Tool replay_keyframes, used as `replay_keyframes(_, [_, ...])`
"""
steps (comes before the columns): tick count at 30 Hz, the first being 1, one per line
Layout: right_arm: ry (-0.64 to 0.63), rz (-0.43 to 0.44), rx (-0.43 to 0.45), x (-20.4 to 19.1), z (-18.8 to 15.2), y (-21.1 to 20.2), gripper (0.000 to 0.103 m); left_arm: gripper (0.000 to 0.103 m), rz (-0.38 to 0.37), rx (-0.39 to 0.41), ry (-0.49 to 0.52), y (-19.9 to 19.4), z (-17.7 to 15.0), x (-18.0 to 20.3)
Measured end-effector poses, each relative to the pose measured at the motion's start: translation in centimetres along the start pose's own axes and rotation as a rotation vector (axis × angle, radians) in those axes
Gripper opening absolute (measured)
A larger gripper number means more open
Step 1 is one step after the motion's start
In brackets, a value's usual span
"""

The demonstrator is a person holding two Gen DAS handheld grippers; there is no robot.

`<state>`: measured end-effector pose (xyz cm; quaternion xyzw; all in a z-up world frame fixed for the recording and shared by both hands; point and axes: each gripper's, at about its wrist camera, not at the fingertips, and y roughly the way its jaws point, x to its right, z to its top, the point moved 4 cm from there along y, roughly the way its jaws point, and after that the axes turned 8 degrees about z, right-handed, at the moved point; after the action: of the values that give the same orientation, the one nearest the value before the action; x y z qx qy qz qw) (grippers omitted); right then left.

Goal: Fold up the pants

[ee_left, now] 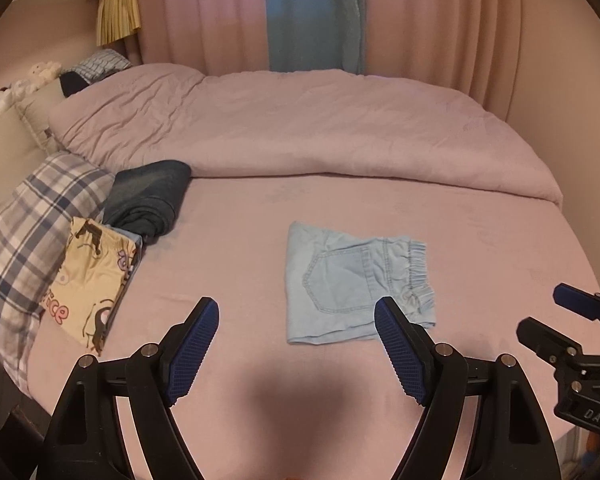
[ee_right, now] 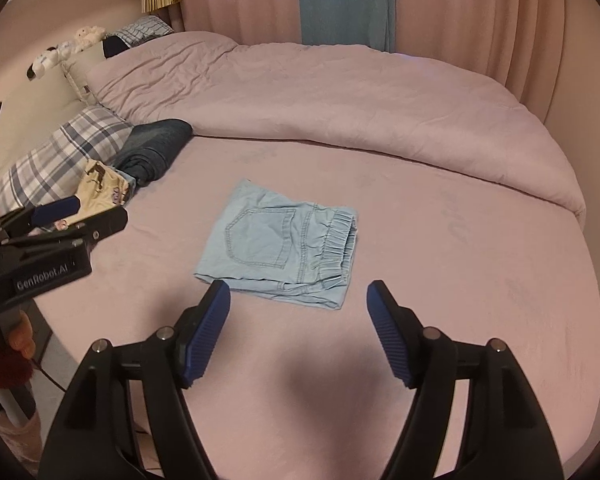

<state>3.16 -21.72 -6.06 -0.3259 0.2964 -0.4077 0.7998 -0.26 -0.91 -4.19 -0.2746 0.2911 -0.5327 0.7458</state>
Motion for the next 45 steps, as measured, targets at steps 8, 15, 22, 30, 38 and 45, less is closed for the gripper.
replay_keyframes(8, [-0.033, 0.005, 0.018, -1.0, -0.1, -1.2, 0.071, 0.08, -0.023, 0.008, 0.007, -1.4, -0.6, -0.1])
replay_keyframes(15, [-0.043, 0.016, 0.024, -1.5, -0.3, -1.5, 0.071, 0.08, -0.026, 0.008, 0.023, -1.6, -1.0, 0.0])
replay_keyframes(22, [-0.045, 0.013, 0.023, -1.7, -0.1, -1.4, 0.071, 0.08, -0.033, -0.001, 0.017, -1.5, -1.1, 0.0])
replay_keyframes(30, [-0.041, 0.008, 0.02, -1.7, 0.0, -1.3, 0.071, 0.08, -0.043, -0.01, 0.022, -1.3, -1.2, 0.2])
replay_keyframes(38, [-0.041, 0.007, 0.02, -1.8, -0.1, -1.3, 0.071, 0.08, -0.045, -0.013, 0.024, -1.2, -1.2, 0.2])
replay_keyframes(45, [-0.043, 0.006, 0.02, -1.7, 0.0, -1.2, 0.071, 0.08, -0.051, -0.012, 0.032, -1.1, -0.8, 0.2])
